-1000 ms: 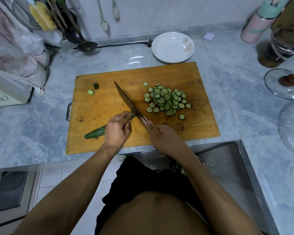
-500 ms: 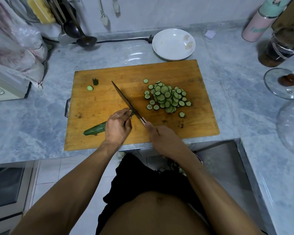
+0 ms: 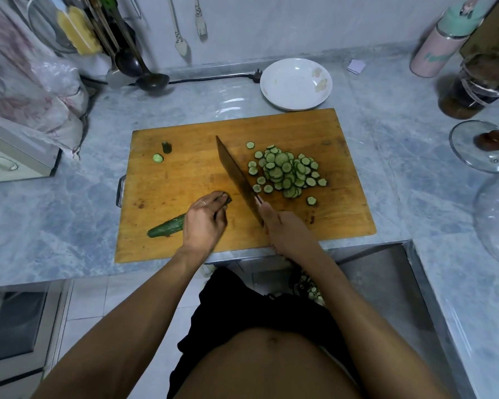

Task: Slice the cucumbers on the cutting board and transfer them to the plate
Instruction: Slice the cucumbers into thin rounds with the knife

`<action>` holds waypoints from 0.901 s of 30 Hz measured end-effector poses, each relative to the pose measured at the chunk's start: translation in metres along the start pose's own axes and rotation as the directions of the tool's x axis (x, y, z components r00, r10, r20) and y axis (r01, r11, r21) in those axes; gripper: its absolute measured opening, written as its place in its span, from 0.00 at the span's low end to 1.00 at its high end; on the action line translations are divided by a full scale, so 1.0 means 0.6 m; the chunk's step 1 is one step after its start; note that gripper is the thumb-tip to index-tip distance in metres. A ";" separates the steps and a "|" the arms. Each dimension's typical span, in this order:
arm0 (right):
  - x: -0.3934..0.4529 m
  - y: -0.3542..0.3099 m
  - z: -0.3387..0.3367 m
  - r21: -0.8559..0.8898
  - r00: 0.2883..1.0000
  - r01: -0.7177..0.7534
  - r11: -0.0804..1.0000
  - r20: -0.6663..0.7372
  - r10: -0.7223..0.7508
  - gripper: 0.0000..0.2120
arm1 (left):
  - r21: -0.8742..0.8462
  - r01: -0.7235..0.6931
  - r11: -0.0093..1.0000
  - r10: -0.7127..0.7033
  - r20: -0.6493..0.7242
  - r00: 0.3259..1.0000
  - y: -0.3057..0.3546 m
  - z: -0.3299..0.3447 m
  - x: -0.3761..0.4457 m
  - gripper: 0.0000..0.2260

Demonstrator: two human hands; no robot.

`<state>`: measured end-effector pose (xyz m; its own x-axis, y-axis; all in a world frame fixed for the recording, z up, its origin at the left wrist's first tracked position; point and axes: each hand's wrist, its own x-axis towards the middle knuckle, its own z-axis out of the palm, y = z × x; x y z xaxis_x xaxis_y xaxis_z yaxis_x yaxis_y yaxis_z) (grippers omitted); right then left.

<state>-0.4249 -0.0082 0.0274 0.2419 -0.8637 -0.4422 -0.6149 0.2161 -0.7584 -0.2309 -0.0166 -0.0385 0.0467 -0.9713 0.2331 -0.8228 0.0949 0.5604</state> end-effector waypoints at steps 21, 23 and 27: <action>-0.025 -0.033 -0.010 -0.101 0.990 0.118 0.988 0.087 -0.110 0.32 | -0.012 0.028 1.000 -0.027 0.022 0.999 -0.005 0.002 0.016 0.12; -0.025 -0.033 -0.011 -0.103 0.989 0.117 0.988 0.099 -0.107 0.31 | -0.023 0.037 0.999 -0.036 0.017 0.999 -0.005 0.001 0.016 0.11; -0.017 -0.032 -0.010 -0.104 0.989 0.114 0.988 0.107 -0.103 0.31 | -0.013 0.013 1.000 -0.013 0.025 1.000 -0.003 0.000 0.016 0.11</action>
<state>-0.4199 -0.0063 0.0493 0.3829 -0.8276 -0.4104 -0.6578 0.0677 -0.7502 -0.2292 -0.0260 -0.0374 0.0432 -0.9775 0.2062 -0.8146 0.0851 0.5737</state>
